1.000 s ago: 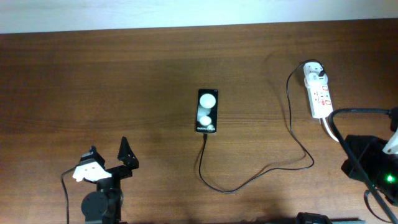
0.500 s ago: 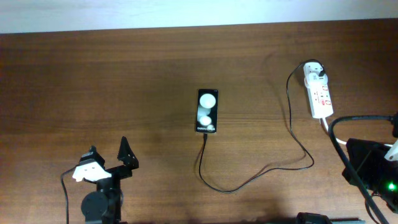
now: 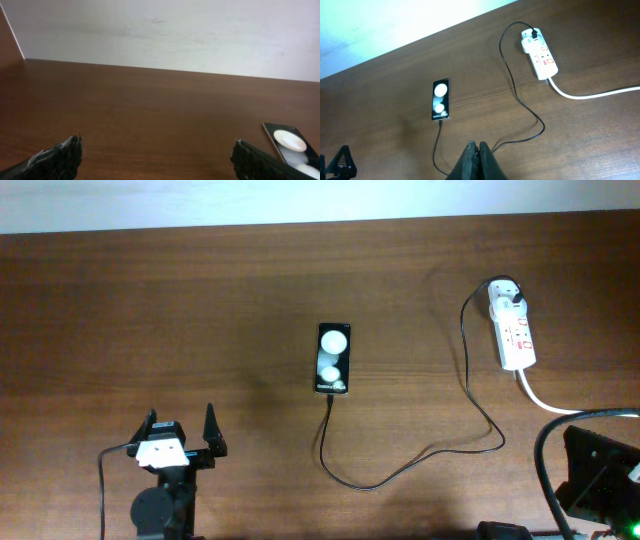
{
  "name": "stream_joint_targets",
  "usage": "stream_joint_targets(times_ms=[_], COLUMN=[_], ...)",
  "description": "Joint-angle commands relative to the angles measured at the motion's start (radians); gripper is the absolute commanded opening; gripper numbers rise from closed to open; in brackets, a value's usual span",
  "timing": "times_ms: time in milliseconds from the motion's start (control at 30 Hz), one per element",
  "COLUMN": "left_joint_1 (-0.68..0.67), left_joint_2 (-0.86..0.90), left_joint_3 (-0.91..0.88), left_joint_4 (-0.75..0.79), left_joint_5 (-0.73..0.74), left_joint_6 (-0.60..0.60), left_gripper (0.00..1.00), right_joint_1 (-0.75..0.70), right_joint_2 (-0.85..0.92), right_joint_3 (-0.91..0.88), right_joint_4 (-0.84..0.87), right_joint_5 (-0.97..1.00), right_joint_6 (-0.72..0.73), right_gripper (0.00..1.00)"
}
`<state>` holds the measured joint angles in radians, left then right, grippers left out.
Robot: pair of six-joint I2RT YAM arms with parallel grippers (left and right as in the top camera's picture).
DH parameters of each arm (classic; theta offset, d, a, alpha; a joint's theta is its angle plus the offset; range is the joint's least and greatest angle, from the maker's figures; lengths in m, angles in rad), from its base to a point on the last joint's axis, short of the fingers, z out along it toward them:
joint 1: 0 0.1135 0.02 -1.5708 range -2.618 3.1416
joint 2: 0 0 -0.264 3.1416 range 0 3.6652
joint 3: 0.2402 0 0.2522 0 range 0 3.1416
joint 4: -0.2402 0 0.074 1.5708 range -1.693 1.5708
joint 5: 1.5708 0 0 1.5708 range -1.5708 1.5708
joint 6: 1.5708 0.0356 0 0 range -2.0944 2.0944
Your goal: Plug charger to phone and switch on socket
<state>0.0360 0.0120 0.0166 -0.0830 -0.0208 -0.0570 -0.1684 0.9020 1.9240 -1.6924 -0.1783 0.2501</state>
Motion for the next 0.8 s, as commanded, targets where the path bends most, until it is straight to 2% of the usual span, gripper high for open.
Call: stream_joint_targets(times_ms=[0,33,67,100,600,633,733,767], left_joint_1=[0.004,0.004,0.004,0.004,0.004,0.004,0.004,0.004], left_joint_2=[-0.005,-0.005,-0.005,-0.005,-0.005,-0.005,-0.005,-0.005], left_joint_3=[-0.007,-0.007,-0.007,-0.007,-0.007,-0.007,-0.007,-0.007], left_joint_4=[-0.001,0.000,0.000,0.000,0.000,0.000,0.000,0.000], left_joint_5=[0.022,0.022,0.022,0.022,0.022,0.022,0.022,0.022], left_joint_6=[0.052,0.051,0.051,0.051,0.051,0.051,0.051,0.051], left_gripper=[0.99,0.99,0.99,0.99,0.99,0.99,0.99,0.99], right_joint_1=[0.006,0.006,0.006,0.006,0.006,0.006,0.006,0.006], right_joint_2=[-0.004,-0.004,-0.004,-0.004,-0.004,-0.005,-0.021,-0.031], right_joint_3=[-0.002,-0.002,-0.002,-0.002,-0.004,-0.005,-0.031,-0.061], right_joint_4=[-0.006,-0.006,-0.006,-0.006,-0.005,0.029,0.323,0.349], right_joint_5=[0.002,0.002,0.002,0.002,0.002,0.002,0.002,0.002], right_joint_6=[-0.010,-0.010,-0.010,-0.010,-0.010,-0.010,-0.010,-0.010], right_gripper=[0.22,0.35,0.57,0.99,0.99,0.99,0.99,0.99])
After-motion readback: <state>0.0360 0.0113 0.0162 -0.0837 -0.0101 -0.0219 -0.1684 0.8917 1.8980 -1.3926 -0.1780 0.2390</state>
